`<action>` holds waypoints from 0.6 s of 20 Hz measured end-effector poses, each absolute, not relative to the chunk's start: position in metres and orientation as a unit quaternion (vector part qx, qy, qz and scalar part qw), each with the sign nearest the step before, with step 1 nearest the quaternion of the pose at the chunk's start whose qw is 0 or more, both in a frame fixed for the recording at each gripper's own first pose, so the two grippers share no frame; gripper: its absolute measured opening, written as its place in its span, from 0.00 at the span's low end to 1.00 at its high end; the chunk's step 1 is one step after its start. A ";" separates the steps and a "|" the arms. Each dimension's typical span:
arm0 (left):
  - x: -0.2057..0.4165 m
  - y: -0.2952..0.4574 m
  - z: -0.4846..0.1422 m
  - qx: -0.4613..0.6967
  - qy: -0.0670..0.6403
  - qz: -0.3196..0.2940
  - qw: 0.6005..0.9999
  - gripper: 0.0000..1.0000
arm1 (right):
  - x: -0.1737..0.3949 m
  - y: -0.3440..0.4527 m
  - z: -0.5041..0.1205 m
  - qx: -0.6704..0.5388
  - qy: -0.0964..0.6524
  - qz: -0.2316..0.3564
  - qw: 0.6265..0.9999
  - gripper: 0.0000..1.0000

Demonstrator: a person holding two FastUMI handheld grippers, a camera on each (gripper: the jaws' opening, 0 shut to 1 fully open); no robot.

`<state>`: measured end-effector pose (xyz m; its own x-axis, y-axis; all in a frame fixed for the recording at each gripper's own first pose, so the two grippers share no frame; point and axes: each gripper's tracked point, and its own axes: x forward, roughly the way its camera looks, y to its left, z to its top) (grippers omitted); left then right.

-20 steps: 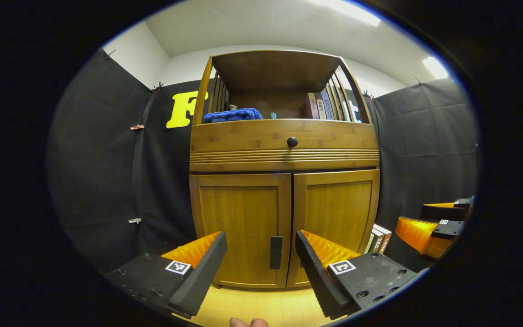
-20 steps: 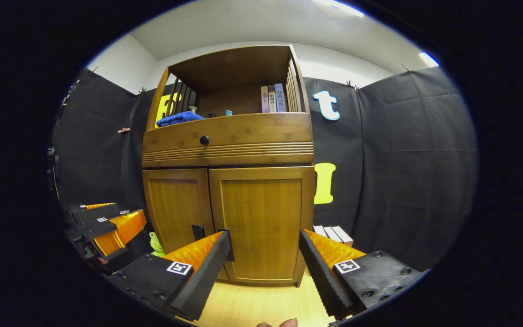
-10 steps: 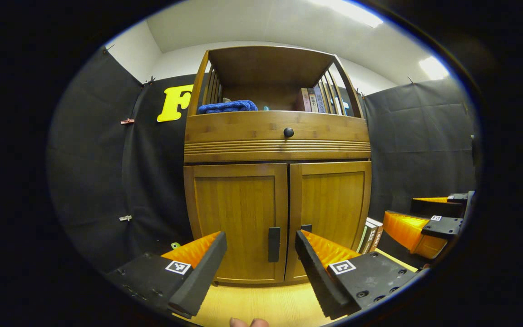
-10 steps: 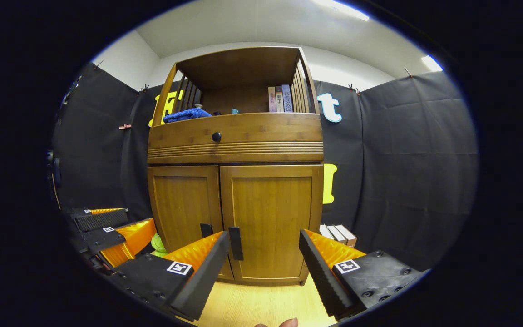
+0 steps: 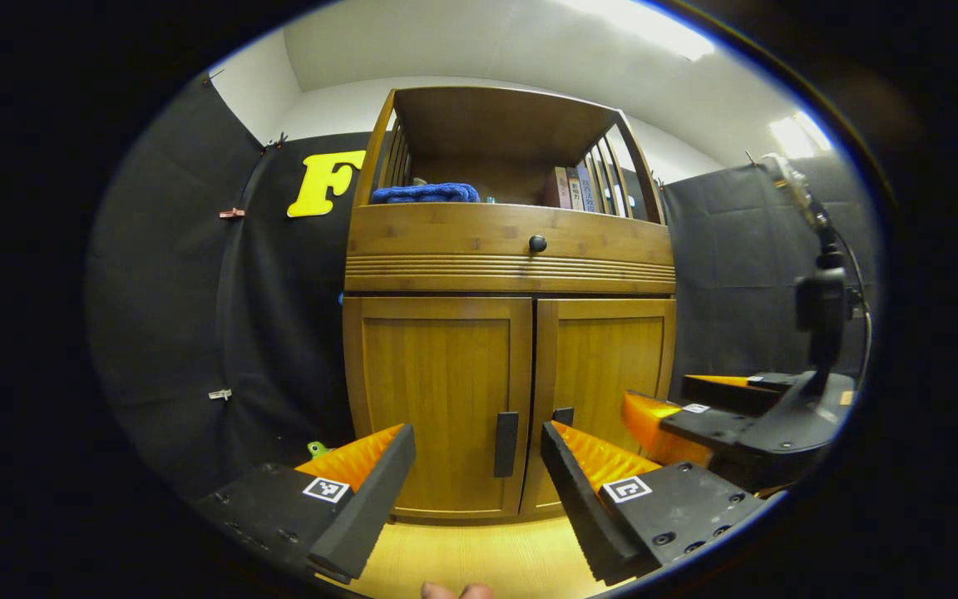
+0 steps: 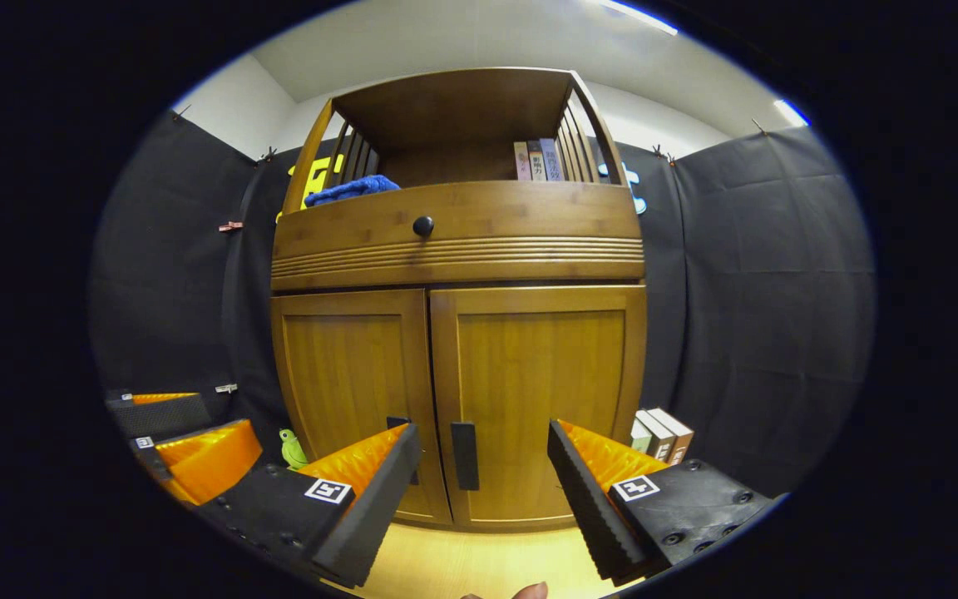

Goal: Open the right door of the double-door shoe cabinet with the right hand, and open the left door with the left hand.

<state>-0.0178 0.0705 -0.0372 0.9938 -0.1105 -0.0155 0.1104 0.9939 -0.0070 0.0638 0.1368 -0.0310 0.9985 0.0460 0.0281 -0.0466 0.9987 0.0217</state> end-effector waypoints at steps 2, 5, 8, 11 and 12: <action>-0.022 0.075 -0.041 -0.008 0.009 -0.054 0.998 0.95 | 0.083 0.143 -0.043 0.016 -0.009 0.029 0.999 0.98; -0.027 0.089 -0.043 0.001 0.005 -0.042 0.999 0.92 | 0.115 0.146 -0.070 0.008 0.000 0.030 1.000 0.98; -0.027 0.097 -0.051 -0.002 0.011 -0.038 0.999 0.92 | 0.142 0.142 -0.096 0.011 0.015 0.014 1.000 0.98; -0.025 0.104 -0.057 -0.010 0.016 -0.034 0.999 0.95 | 0.165 0.140 -0.120 0.011 0.027 0.006 1.000 0.96; -0.025 0.104 -0.058 -0.011 0.017 -0.035 0.999 0.95 | 0.172 0.144 -0.128 0.013 0.031 0.009 0.999 0.98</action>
